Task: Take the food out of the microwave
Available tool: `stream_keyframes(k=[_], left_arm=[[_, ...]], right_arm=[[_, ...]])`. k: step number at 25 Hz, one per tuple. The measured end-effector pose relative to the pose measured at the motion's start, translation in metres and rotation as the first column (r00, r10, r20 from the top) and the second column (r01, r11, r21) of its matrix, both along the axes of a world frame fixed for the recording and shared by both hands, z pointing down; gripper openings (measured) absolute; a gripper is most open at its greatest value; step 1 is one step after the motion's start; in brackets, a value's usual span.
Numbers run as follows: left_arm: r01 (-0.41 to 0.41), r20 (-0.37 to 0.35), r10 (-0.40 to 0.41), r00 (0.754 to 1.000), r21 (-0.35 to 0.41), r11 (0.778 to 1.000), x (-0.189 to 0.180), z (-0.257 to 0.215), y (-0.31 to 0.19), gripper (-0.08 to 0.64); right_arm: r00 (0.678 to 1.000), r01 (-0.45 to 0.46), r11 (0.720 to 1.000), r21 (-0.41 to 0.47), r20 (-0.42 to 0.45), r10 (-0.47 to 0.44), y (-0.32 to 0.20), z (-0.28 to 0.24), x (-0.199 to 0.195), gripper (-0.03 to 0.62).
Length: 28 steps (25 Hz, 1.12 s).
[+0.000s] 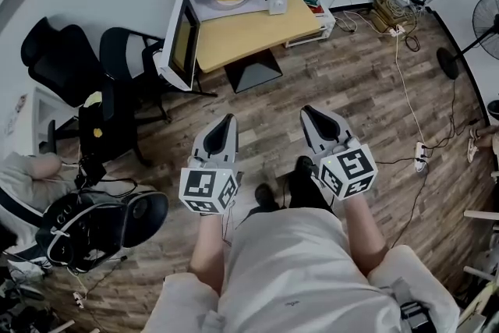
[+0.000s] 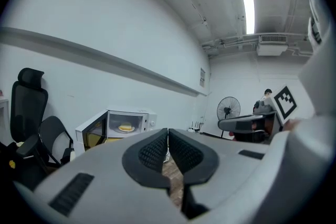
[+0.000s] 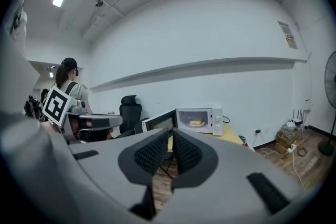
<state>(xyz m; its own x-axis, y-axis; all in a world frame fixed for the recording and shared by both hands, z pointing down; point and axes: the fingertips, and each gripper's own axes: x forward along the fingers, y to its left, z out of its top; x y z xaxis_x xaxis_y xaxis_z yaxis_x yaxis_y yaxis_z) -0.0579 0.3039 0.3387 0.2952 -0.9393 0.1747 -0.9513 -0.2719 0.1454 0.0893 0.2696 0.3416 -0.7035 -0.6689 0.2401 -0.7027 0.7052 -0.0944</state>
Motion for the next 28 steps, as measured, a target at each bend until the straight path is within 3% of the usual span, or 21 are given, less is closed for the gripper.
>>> stream_keyframes(k=[7, 9, 14, 28], left_arm=[[-0.022, 0.026, 0.022, 0.999, 0.005, 1.000, -0.004, 0.002, 0.007, 0.019], [-0.030, 0.034, 0.031, 0.999, -0.005, 1.000, -0.006, 0.005, 0.006, 0.103], [-0.034, 0.032, 0.034, 0.999, -0.015, 0.999, -0.010, 0.010, 0.002, 0.127], [-0.020, 0.036, 0.022, 0.999, -0.051, 0.999, -0.021, 0.025, -0.062, 0.137]], right_arm=[[1.000, -0.001, 1.000, -0.009, -0.019, 0.001, 0.009, 0.007, -0.009, 0.057], [1.000, 0.006, 1.000, -0.016, -0.026, -0.006, 0.008, 0.011, -0.013, 0.088], [0.999, 0.024, 0.999, -0.032, -0.030, -0.025, 0.004, 0.018, -0.021, 0.135], [0.997, 0.068, 0.996, -0.058, -0.031, -0.069, -0.067, 0.031, -0.036, 0.133]])
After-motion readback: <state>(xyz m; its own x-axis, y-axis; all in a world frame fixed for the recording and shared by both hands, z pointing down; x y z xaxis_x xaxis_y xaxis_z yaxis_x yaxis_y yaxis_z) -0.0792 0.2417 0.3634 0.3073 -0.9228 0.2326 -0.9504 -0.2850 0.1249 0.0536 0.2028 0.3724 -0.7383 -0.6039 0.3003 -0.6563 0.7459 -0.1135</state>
